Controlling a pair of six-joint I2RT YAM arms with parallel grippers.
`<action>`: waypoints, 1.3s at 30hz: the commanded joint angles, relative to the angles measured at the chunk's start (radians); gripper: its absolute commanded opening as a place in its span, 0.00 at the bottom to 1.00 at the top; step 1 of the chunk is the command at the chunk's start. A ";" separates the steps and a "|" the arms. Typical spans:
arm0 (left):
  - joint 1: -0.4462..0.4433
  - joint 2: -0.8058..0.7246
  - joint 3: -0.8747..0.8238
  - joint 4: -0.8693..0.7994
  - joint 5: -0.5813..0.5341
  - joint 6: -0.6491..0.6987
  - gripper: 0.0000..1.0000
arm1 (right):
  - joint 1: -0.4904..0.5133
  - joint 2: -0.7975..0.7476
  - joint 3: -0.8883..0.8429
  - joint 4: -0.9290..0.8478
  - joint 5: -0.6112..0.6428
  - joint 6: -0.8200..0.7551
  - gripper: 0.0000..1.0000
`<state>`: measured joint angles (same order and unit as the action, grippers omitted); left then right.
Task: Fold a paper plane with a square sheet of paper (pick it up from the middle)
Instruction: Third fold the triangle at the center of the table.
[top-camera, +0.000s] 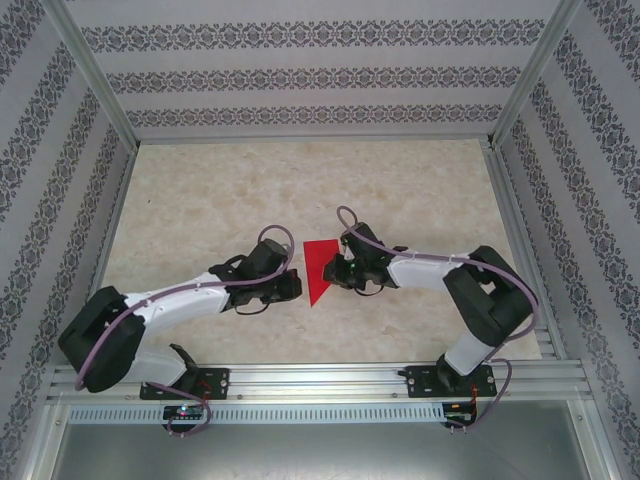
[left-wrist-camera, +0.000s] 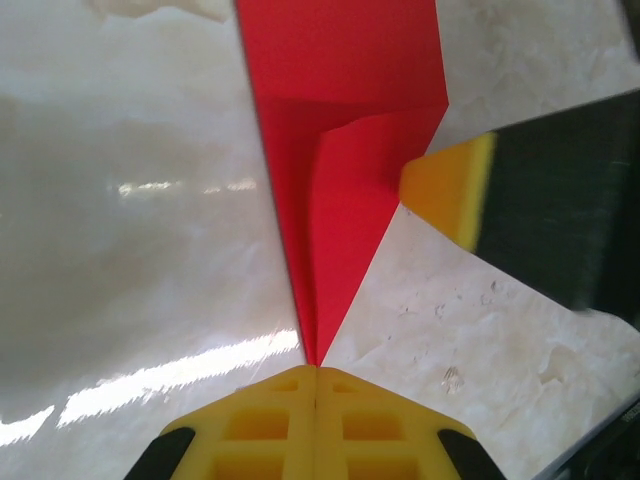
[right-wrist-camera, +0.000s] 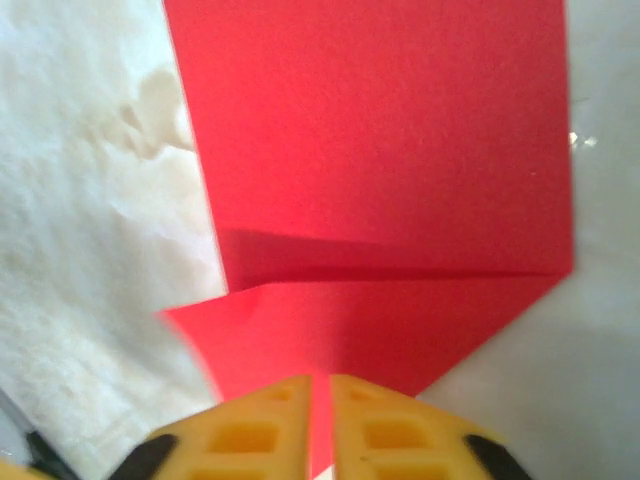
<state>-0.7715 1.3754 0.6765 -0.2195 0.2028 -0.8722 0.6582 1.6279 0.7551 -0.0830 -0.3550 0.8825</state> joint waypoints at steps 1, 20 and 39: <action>-0.029 0.056 0.072 0.120 0.022 -0.008 0.04 | -0.025 -0.092 0.012 -0.031 0.075 0.018 0.31; -0.052 0.310 0.203 0.049 -0.253 -0.040 0.00 | -0.191 -0.050 -0.035 -0.029 -0.117 -0.109 0.51; -0.051 0.370 0.213 -0.002 -0.278 -0.060 0.00 | -0.145 0.059 0.011 0.054 -0.175 -0.055 0.35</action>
<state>-0.8131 1.7267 0.8730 -0.1776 -0.0521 -0.9192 0.5045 1.6791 0.7467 -0.0788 -0.5064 0.8200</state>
